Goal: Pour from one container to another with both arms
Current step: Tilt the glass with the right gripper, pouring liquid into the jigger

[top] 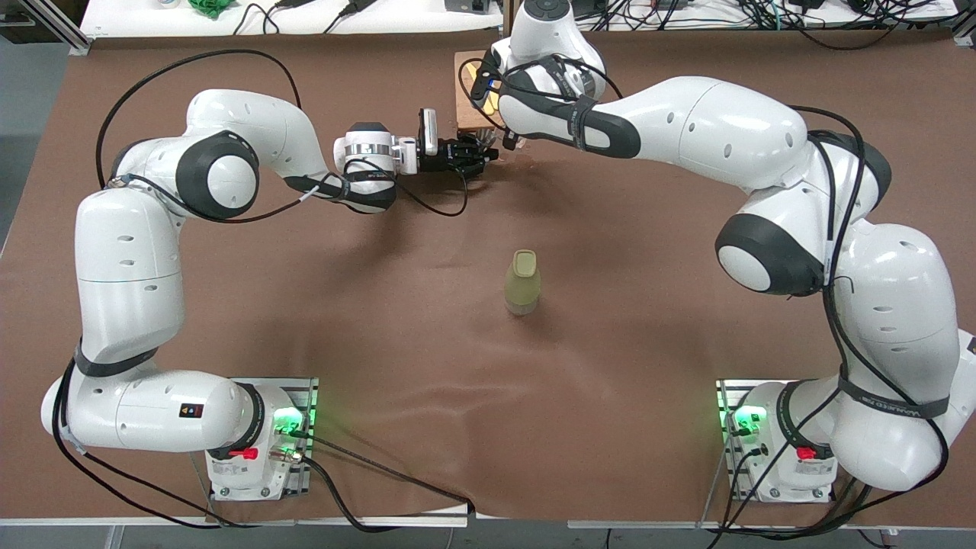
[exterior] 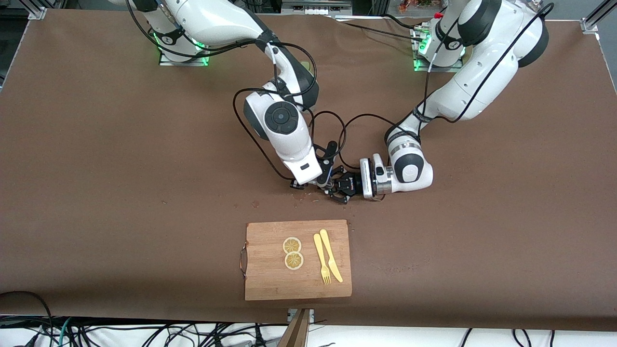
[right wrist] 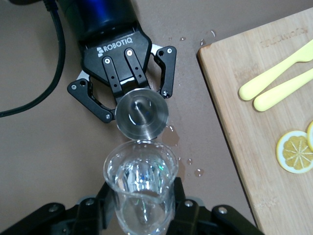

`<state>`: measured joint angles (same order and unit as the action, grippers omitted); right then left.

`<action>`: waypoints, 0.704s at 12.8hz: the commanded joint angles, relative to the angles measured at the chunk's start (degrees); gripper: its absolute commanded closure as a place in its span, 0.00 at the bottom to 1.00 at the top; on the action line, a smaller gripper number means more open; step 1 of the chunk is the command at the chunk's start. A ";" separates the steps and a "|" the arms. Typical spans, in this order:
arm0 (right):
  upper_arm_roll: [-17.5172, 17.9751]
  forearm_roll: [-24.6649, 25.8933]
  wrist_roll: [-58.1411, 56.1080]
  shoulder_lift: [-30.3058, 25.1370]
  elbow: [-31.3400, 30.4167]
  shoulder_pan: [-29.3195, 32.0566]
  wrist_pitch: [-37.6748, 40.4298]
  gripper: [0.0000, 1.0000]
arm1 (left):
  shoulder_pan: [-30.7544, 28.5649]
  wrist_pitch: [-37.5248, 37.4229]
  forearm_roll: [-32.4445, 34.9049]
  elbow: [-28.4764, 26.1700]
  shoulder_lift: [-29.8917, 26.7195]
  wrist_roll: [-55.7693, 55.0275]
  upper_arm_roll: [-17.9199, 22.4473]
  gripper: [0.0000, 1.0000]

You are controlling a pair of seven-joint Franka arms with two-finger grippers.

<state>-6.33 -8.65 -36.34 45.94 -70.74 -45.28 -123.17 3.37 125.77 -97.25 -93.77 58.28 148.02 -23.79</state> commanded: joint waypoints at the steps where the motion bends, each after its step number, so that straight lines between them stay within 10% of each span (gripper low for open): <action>1: -0.79 2.32 1.01 0.91 1.57 -0.95 0.21 0.74 | 1.02 0.96 -1.28 0.78 -0.18 -0.72 0.06 1.00; 9: -0.79 7.42 0.84 1.08 1.57 -1.92 0.30 0.74 | 1.02 0.88 -1.28 0.78 -0.18 -0.72 -0.55 1.00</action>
<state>-6.35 -2.61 -36.32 46.17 -70.70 -46.27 -123.17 3.71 125.83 -97.25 -93.75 58.28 147.73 -24.05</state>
